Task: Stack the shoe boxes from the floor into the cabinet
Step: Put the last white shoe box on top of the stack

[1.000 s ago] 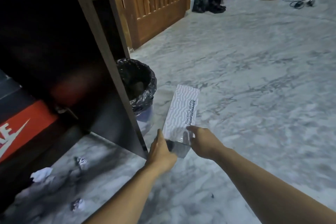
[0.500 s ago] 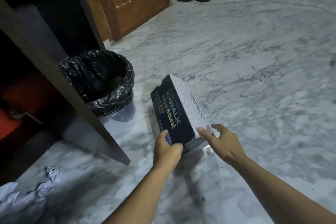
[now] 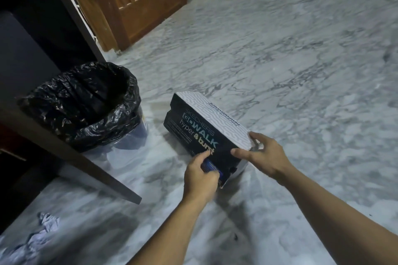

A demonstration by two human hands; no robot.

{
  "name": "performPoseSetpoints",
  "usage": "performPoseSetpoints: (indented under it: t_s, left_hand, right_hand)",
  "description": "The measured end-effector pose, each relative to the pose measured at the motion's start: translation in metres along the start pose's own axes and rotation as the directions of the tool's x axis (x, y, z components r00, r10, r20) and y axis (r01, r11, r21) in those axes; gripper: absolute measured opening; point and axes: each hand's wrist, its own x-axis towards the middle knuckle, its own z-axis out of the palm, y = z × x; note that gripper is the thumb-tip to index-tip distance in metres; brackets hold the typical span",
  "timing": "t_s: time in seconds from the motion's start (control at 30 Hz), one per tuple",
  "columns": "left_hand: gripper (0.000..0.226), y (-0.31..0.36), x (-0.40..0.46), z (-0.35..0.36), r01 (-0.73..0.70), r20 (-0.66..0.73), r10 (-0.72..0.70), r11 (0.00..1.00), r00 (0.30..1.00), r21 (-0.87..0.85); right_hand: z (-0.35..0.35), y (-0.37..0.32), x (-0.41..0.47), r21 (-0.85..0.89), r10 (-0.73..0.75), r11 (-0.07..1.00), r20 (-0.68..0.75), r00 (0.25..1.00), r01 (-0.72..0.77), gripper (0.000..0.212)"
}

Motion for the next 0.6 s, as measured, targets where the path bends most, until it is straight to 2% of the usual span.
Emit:
performPoseSetpoints:
  t_s: [0.07,0.17,0.27,0.3,0.37,0.47,0.57,0.6]
  left_hand:
    - [0.064,0.001,0.008,-0.005,-0.045,-0.105,0.055,0.995,0.993,0.091]
    - [0.086,0.001,0.021,-0.023,-0.056,-0.188,0.12,0.948,0.975,0.312]
    - [0.093,0.007,0.037,-0.044,-0.013,-0.202,0.079,0.951,0.976,0.309]
    - [0.091,0.009,0.042,-0.049,0.002,-0.191,0.053,0.962,0.98,0.273]
    - [0.087,0.013,0.047,-0.054,0.021,-0.117,0.002,0.98,0.993,0.198]
    - [0.08,0.012,0.046,-0.05,-0.003,0.023,0.0,0.992,1.0,0.129]
    - [0.062,0.008,0.038,-0.037,0.019,-0.031,-0.015,0.991,0.999,0.131]
    - [0.064,0.006,0.035,-0.033,0.021,-0.042,-0.015,0.99,0.999,0.141]
  right_hand:
    - [-0.018,0.002,0.008,0.046,0.093,0.994,0.084,0.992,-0.097,0.077]
    - [-0.048,0.015,0.015,0.054,0.17,0.981,0.217,0.961,-0.185,0.057]
    - [-0.075,0.037,0.019,0.09,0.161,0.977,0.276,0.948,-0.192,0.031]
    - [-0.079,0.046,0.02,0.103,0.157,0.977,0.25,0.955,-0.187,0.027]
    - [-0.083,0.062,0.02,0.157,0.183,0.968,0.094,0.979,-0.196,0.027]
    - [-0.075,0.081,0.015,0.175,0.271,0.956,-0.213,0.939,-0.236,0.057]
    - [-0.065,0.094,0.005,0.087,0.212,0.977,-0.4,0.891,-0.194,0.047]
    - [-0.063,0.097,0.001,0.07,0.175,0.985,-0.444,0.879,-0.16,0.041]
